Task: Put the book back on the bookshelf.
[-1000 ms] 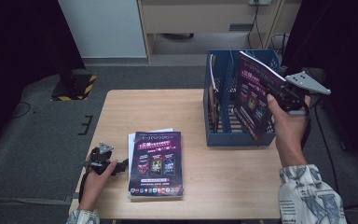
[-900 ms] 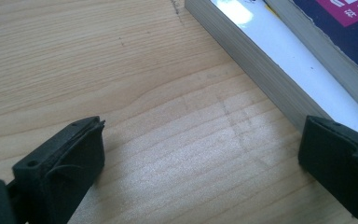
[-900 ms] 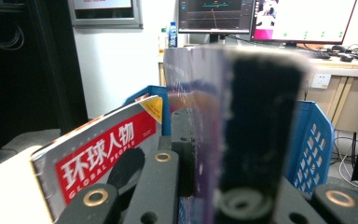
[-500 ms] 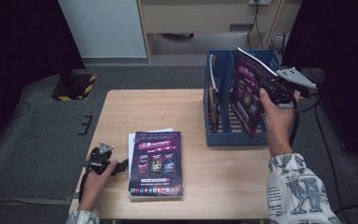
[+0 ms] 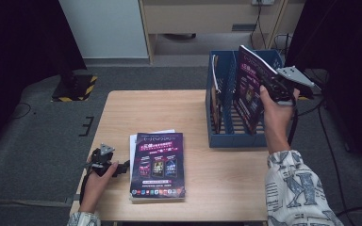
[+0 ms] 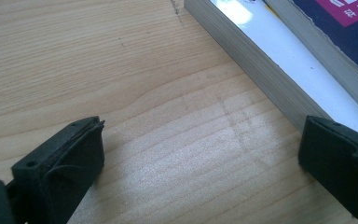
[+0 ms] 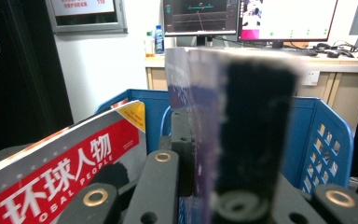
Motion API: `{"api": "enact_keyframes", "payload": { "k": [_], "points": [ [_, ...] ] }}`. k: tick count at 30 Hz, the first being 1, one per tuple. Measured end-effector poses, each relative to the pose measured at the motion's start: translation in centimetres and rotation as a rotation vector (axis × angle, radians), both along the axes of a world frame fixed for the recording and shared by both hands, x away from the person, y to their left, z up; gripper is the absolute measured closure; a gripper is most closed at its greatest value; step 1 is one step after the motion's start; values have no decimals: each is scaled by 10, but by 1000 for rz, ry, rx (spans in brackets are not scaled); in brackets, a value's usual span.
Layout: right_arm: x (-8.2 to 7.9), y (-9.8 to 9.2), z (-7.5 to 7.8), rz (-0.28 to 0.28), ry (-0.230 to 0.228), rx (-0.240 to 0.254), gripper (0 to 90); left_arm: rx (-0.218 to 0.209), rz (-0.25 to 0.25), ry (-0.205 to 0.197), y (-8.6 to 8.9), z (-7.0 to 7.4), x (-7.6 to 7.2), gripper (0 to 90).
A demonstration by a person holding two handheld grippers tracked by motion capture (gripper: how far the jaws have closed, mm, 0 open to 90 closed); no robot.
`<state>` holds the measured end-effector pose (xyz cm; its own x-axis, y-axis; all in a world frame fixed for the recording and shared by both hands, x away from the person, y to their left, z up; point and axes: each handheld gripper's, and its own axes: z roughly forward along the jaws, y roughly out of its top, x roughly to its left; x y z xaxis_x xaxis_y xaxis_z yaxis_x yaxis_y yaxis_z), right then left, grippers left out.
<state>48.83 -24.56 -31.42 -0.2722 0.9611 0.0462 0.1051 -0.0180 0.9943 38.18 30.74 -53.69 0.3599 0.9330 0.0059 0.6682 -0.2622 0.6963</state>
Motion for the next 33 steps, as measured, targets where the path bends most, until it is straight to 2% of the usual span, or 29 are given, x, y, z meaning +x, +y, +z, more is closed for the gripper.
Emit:
{"api": "enact_keyframes", "payload": {
  "k": [3, 9, 20, 27, 33],
  "points": [
    [7, 2, -6, -8, -7, 28, 841, 0, 0, 0, 0, 0, 0, 0],
    [16, 1, -12, -35, -15, 46, 840, 0, 0, 0, 0, 0, 0, 0],
    [22, 5, -18, -46, -13, 31, 840, 0, 0, 0, 0, 0, 0, 0],
    [30, 13, -27, -39, -14, 3, 840, 0, 0, 0, 0, 0, 0, 0],
    [33, 13, -34, -48, -12, 1, 840, -1, -2, 0, 0, 0, 0, 0]
  ]
}}
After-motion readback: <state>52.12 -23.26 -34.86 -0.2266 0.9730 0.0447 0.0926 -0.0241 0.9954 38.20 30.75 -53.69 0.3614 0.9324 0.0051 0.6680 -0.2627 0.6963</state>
